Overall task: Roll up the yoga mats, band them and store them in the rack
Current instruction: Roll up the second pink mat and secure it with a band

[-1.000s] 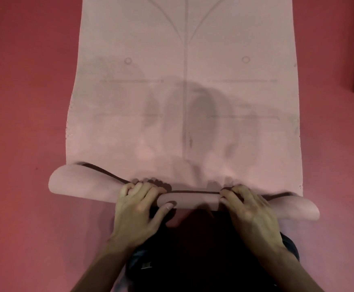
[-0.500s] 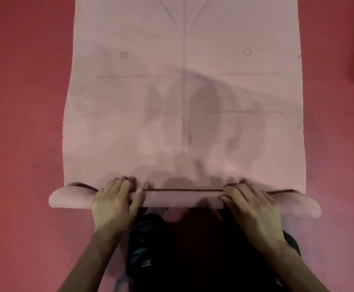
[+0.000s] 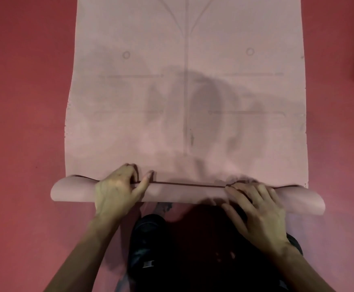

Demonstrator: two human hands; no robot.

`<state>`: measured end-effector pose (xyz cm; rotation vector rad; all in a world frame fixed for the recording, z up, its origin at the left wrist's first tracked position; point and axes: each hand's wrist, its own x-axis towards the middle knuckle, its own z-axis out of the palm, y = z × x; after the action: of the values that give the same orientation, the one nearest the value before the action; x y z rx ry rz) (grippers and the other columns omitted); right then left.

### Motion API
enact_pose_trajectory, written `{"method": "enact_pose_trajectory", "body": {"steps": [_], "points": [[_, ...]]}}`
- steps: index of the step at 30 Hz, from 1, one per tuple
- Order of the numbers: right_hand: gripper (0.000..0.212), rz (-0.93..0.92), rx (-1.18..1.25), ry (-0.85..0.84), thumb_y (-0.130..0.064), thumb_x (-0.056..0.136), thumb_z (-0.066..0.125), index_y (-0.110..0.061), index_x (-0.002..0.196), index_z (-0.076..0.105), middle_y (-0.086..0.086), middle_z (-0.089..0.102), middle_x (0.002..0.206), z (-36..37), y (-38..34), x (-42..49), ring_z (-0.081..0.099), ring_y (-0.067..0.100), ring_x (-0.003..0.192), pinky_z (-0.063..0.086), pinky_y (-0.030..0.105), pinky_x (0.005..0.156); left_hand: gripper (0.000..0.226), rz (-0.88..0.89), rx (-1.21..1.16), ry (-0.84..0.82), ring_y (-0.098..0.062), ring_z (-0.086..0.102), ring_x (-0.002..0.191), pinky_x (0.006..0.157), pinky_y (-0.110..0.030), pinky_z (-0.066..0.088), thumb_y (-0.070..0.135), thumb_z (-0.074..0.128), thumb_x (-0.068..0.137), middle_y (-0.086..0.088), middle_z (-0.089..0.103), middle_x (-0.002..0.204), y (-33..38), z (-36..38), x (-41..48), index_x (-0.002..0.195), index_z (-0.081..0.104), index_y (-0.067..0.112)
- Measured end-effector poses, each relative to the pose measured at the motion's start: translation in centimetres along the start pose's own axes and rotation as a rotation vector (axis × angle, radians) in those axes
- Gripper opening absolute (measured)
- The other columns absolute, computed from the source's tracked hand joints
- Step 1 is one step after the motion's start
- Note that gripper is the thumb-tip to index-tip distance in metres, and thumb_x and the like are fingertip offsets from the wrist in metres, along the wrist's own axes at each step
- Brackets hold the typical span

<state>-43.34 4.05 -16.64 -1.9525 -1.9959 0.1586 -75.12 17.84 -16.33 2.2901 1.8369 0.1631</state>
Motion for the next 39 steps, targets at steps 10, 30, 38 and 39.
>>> {"method": "enact_pose_trajectory", "body": {"steps": [10, 30, 38, 39], "points": [[0.038, 0.067, -0.130, -0.013, -0.054, 0.102, 0.056, -0.030, 0.119, 0.079, 0.004, 0.070, 0.105, 0.2, 0.6, 1.2, 0.059, 0.037, 0.092, 0.043, 0.052, 0.087, 0.044, 0.202, -0.049, 0.231, -0.032, 0.056, 0.071, 0.068, -0.047, 0.045, 0.037, 0.067, 0.102, -0.004, 0.055, 0.068, -1.6, 0.3, -0.1, 0.067, 0.057, 0.013], [0.038, 0.204, -0.171, -0.020, -0.047, 0.099, 0.062, -0.009, 0.098, 0.069, 0.015, 0.061, 0.098, 1.2, -0.3, 2.8, 0.053, 0.039, 0.086, 0.043, 0.055, 0.084, 0.011, 0.005, -0.065, 0.278, -0.036, 0.056, 0.087, 0.075, -0.050, 0.046, 0.009, 0.063, 0.103, -0.013, 0.070, 0.099, -2.2, 0.4, -0.5, 0.094, 0.067, 0.005], [0.030, 0.194, -0.070, 0.008, -0.046, 0.096, 0.067, -0.017, 0.098, 0.075, 0.003, 0.066, 0.105, 1.4, 0.2, 3.1, 0.058, 0.034, 0.089, 0.044, 0.049, 0.081, 0.048, 0.385, -0.096, 0.085, -0.035, 0.059, 0.112, 0.089, -0.046, 0.043, 0.047, 0.051, 0.102, -0.012, 0.065, 0.119, -4.2, 0.3, -2.6, 0.127, 0.073, 0.013], [0.030, 0.184, -0.066, 0.013, -0.046, 0.096, 0.067, -0.018, 0.098, 0.076, 0.003, 0.067, 0.105, 1.3, 0.2, 3.1, 0.059, 0.034, 0.089, 0.045, 0.049, 0.081, 0.046, 0.383, -0.083, 0.083, -0.036, 0.059, 0.115, 0.090, -0.047, 0.043, 0.047, 0.054, 0.100, -0.012, 0.063, 0.121, -4.4, 0.4, -2.5, 0.128, 0.073, 0.015]]}}
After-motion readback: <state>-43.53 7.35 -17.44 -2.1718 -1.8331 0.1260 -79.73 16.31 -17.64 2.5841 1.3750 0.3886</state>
